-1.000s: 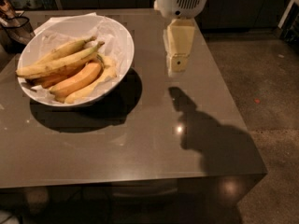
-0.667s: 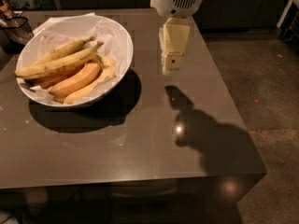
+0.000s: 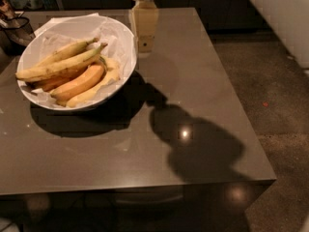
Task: Pick banana from white bowl
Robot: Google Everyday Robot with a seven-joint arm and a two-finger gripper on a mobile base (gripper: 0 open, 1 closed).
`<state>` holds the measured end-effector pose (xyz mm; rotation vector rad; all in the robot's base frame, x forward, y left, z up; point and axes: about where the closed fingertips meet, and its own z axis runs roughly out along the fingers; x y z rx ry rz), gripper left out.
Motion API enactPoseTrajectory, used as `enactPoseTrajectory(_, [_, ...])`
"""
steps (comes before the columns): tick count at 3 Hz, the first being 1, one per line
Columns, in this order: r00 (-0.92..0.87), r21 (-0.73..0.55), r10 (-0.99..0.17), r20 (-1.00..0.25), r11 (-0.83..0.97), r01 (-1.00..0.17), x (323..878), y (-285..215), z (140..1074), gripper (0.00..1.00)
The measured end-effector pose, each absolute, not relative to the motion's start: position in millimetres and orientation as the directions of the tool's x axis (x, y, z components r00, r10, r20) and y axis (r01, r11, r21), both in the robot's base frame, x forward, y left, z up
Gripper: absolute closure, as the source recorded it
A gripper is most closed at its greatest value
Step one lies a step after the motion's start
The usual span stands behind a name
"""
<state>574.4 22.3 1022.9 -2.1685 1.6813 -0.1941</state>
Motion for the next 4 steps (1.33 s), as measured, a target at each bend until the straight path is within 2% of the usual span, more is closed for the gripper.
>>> enactPoseTrajectory(2, [0.367, -0.355, -0.93, -0.028, -0.334, -0.873, 597, 75, 1003, 0.19])
enactPoseTrajectory(4, [0.421, -0.296, -0.907, 0.01, -0.405, -0.865, 601, 111, 976, 0.28])
